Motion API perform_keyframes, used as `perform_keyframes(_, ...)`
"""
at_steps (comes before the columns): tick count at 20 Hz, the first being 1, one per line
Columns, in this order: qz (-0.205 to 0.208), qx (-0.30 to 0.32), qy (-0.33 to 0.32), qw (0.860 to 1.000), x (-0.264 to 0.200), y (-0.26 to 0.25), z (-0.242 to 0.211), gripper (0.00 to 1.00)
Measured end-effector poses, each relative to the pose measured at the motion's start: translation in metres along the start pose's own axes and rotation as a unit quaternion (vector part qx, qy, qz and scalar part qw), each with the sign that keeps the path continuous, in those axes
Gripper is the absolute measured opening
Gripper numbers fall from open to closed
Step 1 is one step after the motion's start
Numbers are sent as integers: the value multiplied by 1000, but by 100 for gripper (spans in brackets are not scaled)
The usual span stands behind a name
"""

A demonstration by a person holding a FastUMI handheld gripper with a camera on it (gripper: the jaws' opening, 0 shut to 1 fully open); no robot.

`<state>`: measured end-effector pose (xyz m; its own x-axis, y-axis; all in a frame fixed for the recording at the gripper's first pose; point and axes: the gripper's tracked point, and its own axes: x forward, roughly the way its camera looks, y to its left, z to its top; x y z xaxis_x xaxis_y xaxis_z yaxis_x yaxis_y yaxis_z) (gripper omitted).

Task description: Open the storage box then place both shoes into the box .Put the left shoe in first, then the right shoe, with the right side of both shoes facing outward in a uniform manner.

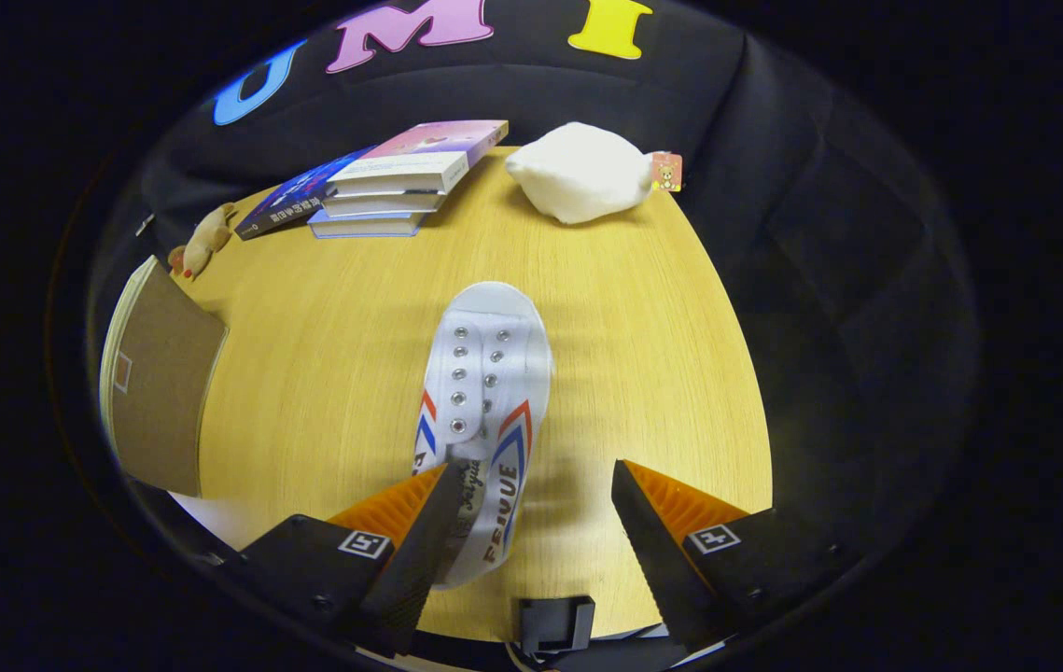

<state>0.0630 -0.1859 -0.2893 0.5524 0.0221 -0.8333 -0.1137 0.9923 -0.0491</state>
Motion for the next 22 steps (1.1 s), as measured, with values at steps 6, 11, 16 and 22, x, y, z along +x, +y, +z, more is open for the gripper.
perform_keyframes(6, 3, 4, 25, 1000, 28, -3, -5, 98)
perform_keyframes(11, 50, 20, 31, 998, 29, 12, -5, 76)
perform_keyframes(16, 73, 44, 48, 995, 29, 21, -6, 33)
perform_keyframes(22, 77, 73, 48, 993, 29, 14, -4, 9)
